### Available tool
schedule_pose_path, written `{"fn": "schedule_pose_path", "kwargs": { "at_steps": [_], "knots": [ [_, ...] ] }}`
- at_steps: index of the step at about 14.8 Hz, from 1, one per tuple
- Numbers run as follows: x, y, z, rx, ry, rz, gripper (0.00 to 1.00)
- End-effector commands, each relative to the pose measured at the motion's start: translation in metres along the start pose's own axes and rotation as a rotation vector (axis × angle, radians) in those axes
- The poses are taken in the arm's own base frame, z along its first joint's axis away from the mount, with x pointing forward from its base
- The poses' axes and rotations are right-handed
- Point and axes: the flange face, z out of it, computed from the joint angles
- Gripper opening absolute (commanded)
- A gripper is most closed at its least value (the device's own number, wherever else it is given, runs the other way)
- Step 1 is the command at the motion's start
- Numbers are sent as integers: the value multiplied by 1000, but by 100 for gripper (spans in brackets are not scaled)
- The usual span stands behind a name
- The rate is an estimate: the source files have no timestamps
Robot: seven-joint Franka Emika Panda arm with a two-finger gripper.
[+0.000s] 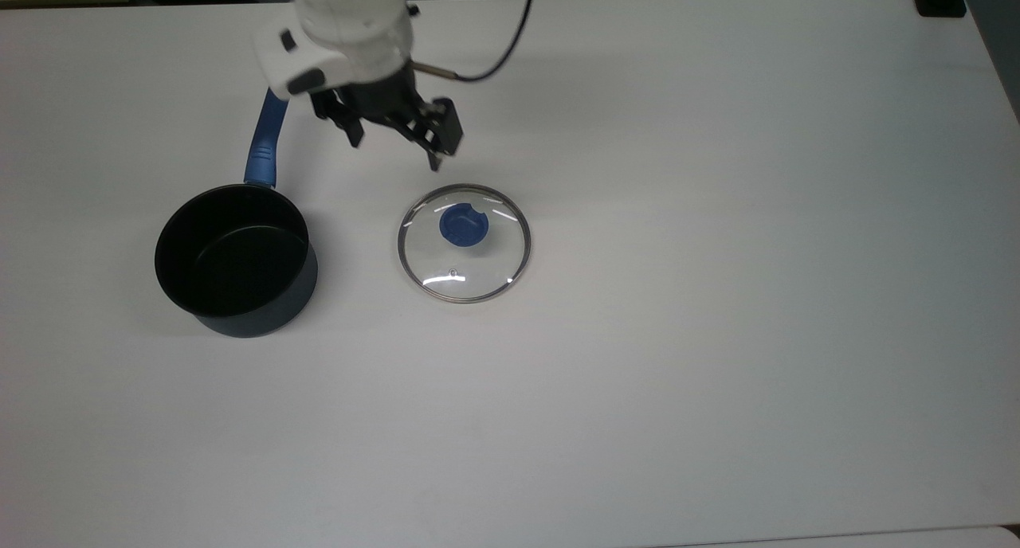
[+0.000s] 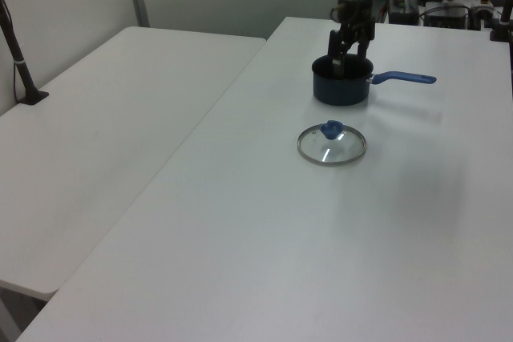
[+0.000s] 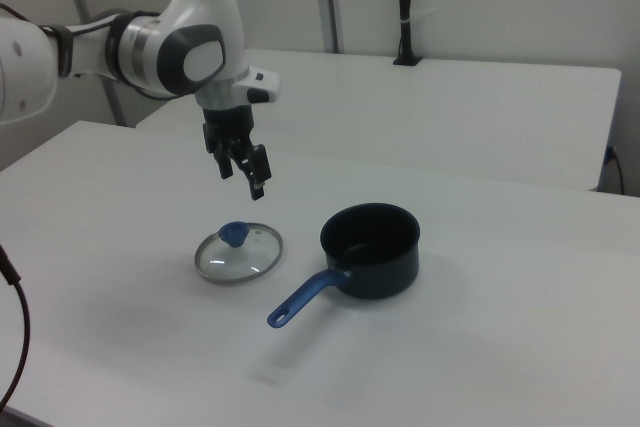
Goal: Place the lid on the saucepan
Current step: 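Move the gripper over the glass lid and lower toward its blue knob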
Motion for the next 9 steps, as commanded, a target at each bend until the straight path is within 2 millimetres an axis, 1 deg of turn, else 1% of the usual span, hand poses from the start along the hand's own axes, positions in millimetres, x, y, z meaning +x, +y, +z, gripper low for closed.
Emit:
{"fn": "schedule_pose_path", "kwargs": {
  "at_steps": [1, 3, 4, 6, 9],
  "knots": [
    [0, -32, 44, -5, -20, 30, 100],
    [2, -47, 68, -17, -23, 66, 100],
    [4, -54, 75, -15, -11, 111, 100],
    [6, -56, 83, -16, 2, 188, 100],
    [2, -65, 92, -22, -9, 184, 100]
  ]
}}
